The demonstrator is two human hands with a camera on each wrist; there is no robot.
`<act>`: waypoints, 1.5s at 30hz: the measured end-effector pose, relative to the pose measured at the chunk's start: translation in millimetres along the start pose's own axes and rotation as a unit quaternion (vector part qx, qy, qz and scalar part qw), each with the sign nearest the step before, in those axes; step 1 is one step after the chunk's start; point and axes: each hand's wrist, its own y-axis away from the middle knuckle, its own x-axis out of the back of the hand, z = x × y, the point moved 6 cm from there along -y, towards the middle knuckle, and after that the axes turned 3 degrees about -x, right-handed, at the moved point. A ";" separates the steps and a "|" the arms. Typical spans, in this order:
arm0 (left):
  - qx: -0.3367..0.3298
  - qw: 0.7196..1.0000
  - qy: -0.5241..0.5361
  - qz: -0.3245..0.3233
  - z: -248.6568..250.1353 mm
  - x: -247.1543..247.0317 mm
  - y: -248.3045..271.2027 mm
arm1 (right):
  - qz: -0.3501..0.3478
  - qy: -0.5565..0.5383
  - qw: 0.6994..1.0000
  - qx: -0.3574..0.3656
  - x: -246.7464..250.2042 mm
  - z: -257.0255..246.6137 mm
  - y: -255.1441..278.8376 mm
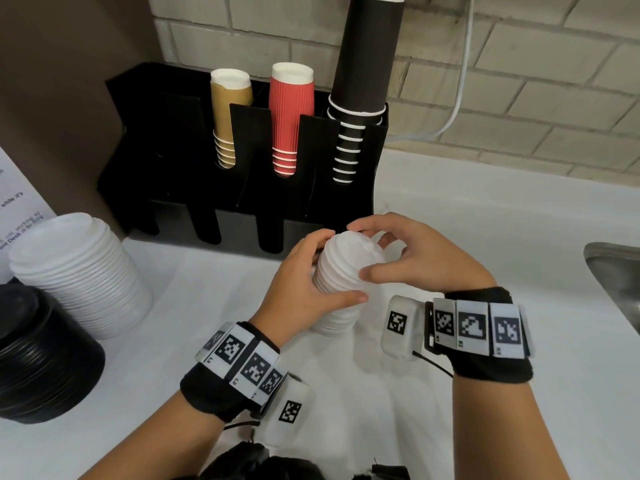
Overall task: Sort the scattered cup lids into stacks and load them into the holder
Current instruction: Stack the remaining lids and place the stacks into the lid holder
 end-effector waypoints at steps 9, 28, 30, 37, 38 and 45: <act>-0.006 1.000 0.011 -0.009 1.1 0.6 1.2 | -0.002 0.041 0.999 0.009 -4.6 -5.8 -1.1; 0.007 0.997 0.018 -0.073 8.7 2.7 -3.2 | 0.097 -0.145 0.935 -0.309 27.8 132.8 -106.1; 0.013 0.996 0.021 -0.085 7.2 3.8 -4.2 | 0.067 -0.040 0.951 -0.298 23.4 131.6 -121.9; 0.019 0.995 0.031 -0.090 3.7 3.0 -5.5 | 0.021 0.331 0.901 -0.279 19.3 122.9 -154.7; 0.020 0.995 0.033 -0.089 3.3 3.1 -5.5 | 0.013 0.362 0.890 -0.275 19.0 122.6 -157.6; 0.025 0.995 0.036 -0.090 3.8 3.3 -4.1 | 0.008 0.367 0.906 -0.208 13.5 125.1 -169.2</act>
